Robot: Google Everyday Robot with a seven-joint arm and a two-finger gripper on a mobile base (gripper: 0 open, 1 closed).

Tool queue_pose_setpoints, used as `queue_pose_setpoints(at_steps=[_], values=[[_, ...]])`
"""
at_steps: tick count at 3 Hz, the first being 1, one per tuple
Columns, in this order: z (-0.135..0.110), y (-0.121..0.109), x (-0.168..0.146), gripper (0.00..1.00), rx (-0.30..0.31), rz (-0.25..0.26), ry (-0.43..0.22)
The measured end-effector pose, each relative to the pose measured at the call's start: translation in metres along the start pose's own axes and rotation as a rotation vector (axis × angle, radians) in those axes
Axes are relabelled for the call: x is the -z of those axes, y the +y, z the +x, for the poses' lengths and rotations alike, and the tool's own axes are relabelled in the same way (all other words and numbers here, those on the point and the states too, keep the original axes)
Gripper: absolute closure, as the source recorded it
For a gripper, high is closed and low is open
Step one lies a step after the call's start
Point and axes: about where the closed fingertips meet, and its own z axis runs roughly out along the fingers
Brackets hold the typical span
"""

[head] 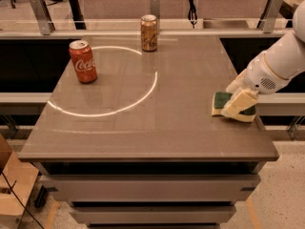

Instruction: Move sponge near orange can

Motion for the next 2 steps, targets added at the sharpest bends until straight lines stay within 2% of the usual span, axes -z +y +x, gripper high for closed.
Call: queue_pose_setpoints(at_steps=[2], values=[[-0.0144, 0.0006, -0.0045, 0.88, 0.020, -0.008, -0.022]])
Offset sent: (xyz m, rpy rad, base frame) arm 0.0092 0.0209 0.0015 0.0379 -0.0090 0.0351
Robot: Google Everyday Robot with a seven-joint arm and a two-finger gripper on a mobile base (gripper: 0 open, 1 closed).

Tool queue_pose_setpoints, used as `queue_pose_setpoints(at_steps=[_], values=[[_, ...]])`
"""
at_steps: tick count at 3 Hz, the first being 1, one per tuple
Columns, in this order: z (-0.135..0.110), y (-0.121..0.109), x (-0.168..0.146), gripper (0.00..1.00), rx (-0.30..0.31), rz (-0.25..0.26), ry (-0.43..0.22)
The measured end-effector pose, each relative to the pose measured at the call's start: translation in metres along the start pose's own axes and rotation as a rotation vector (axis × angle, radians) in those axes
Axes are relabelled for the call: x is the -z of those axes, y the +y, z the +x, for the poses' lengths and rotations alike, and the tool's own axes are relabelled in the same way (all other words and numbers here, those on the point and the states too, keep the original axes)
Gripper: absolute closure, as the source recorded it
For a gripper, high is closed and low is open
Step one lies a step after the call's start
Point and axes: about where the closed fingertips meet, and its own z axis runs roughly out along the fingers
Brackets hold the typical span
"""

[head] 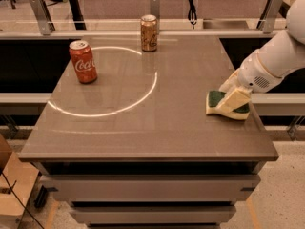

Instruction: Move sponge near orange can

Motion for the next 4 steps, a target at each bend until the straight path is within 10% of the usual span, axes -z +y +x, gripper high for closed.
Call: queue_pose_setpoints(at_steps=[2, 4], values=[[-0.104, -0.036, 0.064, 1.00, 0.195, 0.194, -0.200], [-0.095, -0.034, 0.053, 1.00, 0.173, 0.173, -0.164]])
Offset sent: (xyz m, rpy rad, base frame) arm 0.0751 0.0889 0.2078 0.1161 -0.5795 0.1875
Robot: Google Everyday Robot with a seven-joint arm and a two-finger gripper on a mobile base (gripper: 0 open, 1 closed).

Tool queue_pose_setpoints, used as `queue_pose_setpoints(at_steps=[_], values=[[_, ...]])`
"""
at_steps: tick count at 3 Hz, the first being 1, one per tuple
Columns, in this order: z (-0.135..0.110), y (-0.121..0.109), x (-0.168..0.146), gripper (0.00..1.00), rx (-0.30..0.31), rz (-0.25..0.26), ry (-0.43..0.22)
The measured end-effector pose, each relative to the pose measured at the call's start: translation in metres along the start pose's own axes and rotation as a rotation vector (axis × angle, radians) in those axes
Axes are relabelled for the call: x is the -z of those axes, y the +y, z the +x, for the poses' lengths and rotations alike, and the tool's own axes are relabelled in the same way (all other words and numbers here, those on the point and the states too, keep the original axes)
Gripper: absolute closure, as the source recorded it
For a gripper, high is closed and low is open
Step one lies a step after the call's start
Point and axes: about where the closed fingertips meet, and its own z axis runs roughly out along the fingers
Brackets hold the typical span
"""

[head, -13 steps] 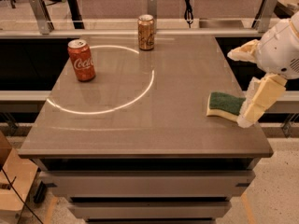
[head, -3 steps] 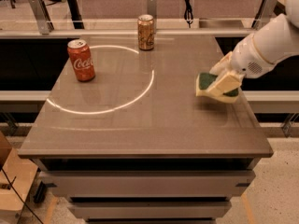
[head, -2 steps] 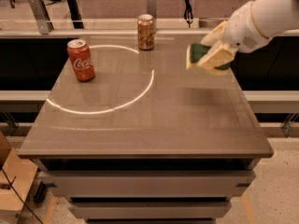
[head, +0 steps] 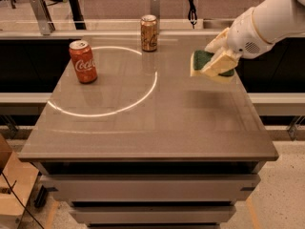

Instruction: Move sponge near orange can

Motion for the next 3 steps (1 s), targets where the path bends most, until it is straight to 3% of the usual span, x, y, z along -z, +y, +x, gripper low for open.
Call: queue_pose_setpoints(at_steps=[1, 3], values=[[-0.012, -0.012, -0.022, 1.00, 0.026, 0.033, -0.057], [-0.045, -0.073, -0.075, 1.00, 0.029, 0.172, -0.276]])
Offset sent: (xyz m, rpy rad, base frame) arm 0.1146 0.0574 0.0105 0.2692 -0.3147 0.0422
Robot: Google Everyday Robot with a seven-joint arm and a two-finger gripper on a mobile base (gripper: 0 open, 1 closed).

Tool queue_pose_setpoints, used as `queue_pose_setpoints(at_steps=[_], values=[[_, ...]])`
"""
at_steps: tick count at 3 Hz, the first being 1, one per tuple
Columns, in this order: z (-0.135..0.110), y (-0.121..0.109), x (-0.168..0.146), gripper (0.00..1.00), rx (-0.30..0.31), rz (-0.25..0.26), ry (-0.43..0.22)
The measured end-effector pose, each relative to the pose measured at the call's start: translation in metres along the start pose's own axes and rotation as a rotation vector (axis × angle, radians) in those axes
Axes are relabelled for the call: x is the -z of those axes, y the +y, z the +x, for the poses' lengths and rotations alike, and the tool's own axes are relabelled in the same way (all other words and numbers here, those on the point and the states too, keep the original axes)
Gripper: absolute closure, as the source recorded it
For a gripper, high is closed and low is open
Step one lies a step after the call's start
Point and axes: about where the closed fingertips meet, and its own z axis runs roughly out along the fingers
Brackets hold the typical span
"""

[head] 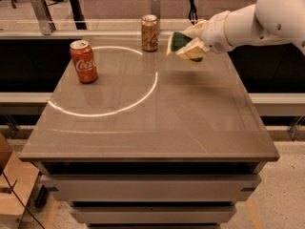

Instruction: Move sponge near orange can

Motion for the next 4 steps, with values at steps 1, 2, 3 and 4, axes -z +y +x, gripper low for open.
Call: queue_pose_setpoints(at_steps=[1, 2, 3, 4], values=[[0.007, -0.018, -0.033, 1.00, -0.027, 0.046, -0.049], [0.011, -0.028, -0.067, 0.82, -0.060, 0.055, -0.092], [0.017, -0.038, -0.095, 0.59, -0.080, 0.061, -0.098], [0.021, -0.051, -0.110, 0.36, -0.090, 0.079, -0.087]])
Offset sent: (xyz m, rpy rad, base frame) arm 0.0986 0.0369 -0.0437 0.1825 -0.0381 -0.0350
